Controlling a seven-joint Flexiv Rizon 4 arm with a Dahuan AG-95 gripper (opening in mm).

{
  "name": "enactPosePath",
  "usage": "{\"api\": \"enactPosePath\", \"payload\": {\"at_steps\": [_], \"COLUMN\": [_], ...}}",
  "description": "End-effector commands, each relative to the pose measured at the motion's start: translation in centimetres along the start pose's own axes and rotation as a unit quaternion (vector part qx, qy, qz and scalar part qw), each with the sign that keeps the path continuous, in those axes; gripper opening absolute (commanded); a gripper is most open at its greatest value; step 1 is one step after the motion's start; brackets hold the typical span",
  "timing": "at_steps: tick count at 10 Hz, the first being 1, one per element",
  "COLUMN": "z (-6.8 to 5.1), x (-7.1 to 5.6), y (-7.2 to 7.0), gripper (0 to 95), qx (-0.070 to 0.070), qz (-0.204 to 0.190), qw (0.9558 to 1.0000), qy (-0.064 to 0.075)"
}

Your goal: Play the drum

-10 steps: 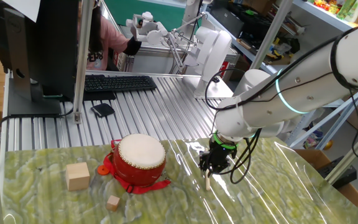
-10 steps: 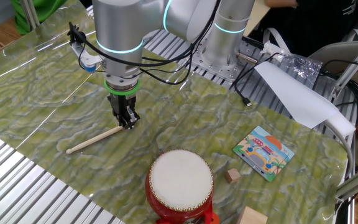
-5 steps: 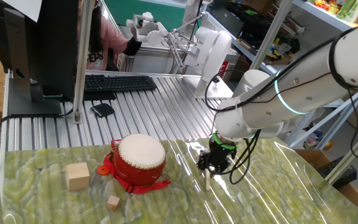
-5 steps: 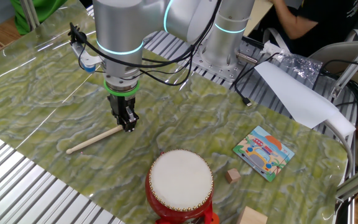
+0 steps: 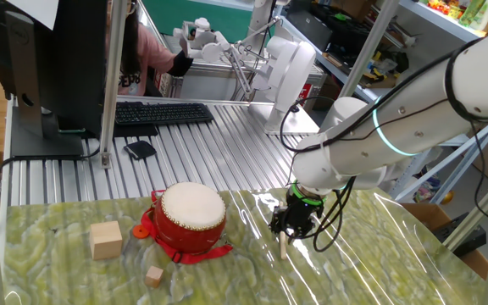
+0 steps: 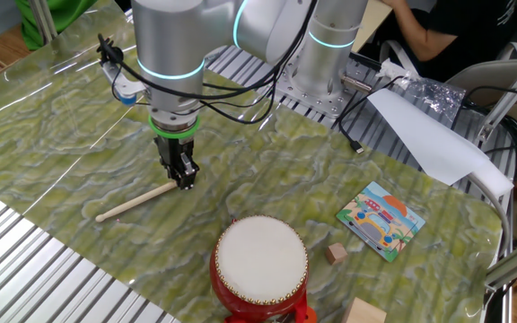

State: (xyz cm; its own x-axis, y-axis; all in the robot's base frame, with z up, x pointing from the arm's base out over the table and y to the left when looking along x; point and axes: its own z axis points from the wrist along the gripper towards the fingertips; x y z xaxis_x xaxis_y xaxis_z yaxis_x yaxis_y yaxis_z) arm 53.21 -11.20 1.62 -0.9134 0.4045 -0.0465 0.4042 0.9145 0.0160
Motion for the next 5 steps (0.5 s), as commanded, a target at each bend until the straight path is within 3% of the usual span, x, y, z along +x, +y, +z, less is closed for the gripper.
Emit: {"api": "enactPosePath", "payload": {"at_steps": [1,5], "z": [0.18,0.53], "x": [-0.03,0.14], "y": [-0.09,-0.31], "gripper": [38.0,38.0], "qx": [0.0,0.002], "qz": [-0.002,0.0], "qw": [1.0,1.0], "qy": [0.002,0.006]}}
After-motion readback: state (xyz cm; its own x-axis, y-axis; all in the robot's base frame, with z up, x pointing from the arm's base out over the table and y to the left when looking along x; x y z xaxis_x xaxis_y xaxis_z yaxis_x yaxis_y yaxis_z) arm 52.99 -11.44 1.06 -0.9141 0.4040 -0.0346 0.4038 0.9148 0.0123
